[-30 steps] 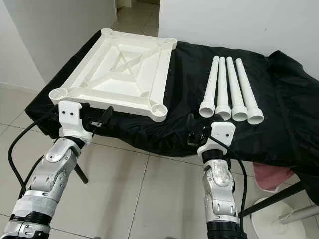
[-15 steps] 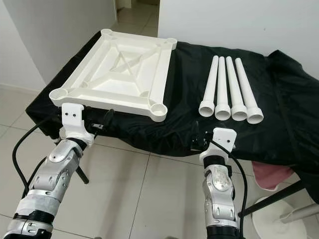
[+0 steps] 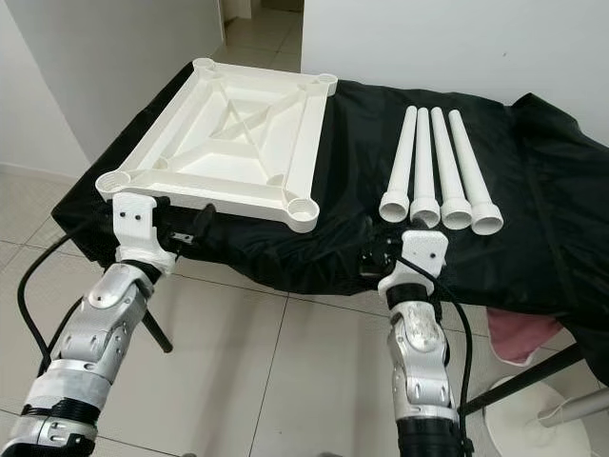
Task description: Building children table
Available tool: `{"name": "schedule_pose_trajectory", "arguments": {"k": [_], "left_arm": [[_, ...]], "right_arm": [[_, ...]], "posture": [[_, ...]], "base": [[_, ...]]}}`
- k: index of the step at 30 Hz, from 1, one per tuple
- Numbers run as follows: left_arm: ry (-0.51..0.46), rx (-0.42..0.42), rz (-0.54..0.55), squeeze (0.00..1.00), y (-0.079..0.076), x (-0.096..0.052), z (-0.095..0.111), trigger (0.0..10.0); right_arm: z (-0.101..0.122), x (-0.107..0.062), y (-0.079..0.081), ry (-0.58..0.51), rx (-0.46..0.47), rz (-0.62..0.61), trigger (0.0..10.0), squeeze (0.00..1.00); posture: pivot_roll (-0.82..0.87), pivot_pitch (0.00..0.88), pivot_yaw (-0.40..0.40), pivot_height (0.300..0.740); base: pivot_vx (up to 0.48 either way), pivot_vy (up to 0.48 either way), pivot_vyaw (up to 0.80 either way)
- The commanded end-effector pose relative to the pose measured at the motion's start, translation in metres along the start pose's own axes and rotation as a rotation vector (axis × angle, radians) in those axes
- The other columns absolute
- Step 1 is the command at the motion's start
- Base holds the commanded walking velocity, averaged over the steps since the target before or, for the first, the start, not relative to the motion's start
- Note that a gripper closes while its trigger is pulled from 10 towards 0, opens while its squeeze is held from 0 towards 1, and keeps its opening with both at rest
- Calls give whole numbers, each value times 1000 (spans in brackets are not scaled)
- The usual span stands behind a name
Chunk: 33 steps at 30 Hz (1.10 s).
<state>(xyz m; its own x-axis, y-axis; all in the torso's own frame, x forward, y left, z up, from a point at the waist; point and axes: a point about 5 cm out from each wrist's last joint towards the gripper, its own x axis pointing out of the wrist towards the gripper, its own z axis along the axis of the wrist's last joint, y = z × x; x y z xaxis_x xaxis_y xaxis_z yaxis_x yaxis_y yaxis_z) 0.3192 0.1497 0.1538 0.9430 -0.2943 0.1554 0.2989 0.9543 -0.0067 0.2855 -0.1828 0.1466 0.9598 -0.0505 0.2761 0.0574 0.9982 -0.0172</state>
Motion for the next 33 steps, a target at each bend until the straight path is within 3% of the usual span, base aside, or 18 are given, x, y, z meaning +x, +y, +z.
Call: {"name": "schedule_pose_trajectory", "arguments": {"k": [1, 9, 17, 33], "left_arm": [[16, 18, -19, 0, 2, 0, -4, 10000], [-3, -2, 0, 0, 3, 2, -4, 10000], [-14, -25, 19, 0, 6, 2, -1, 10000], [-17, -52, 34, 0, 4, 2, -3, 10000]], "right_arm": [[-2, 1, -4, 2, 5, -20, 10000, 0], [-2, 1, 6, 2, 7, 5, 10000, 0], [-2, 3, 3, 3, -9, 15, 10000, 0], [-4, 4, 5, 6, -23, 26, 10000, 0]], "posture": [[-26, 0, -18, 740], [-30, 0, -32, 740], [-34, 0, -43, 740], [-29, 0, -47, 740]], "base": [[0, 0, 0], [0, 0, 0], [0, 0, 0], [218, 0, 0]]}}
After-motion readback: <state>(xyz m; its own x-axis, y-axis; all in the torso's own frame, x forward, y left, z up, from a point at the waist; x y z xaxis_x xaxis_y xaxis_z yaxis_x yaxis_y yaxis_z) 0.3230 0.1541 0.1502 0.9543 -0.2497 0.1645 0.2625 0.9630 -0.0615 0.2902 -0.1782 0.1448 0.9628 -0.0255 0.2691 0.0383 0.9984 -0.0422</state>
